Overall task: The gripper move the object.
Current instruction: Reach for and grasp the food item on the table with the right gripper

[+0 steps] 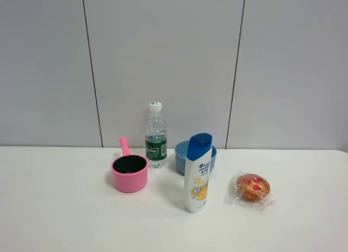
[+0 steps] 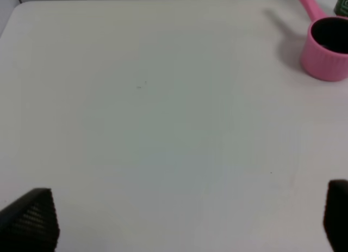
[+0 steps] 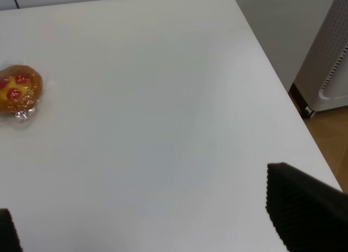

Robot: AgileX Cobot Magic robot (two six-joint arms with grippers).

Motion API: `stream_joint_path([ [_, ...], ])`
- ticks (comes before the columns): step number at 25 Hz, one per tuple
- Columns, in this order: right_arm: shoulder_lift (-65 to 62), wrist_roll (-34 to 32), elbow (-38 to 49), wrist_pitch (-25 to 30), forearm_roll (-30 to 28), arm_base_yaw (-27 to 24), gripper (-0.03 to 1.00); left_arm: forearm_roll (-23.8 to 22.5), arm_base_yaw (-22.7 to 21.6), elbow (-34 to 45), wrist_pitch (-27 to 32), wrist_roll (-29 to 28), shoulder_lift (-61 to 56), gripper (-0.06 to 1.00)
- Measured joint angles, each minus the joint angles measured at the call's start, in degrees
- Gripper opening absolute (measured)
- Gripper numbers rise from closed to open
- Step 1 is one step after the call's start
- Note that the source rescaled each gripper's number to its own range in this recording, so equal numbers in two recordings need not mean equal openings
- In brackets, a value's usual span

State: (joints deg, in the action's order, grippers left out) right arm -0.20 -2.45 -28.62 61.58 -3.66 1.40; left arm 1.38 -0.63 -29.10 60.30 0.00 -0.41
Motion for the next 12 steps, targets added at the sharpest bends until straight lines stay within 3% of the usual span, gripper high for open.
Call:
stream_joint_path([
  [4, 0.0, 0.0, 0.0, 0.0, 1.1, 0.0, 0.88, 0.0, 0.0, 0.0, 0.0, 0.0, 0.0, 1.0],
  [12, 0.0, 0.4, -0.8, -1.0, 12.1, 0.0, 0.88, 0.0, 0.0, 0.0, 0.0, 0.0, 0.0, 1.0],
])
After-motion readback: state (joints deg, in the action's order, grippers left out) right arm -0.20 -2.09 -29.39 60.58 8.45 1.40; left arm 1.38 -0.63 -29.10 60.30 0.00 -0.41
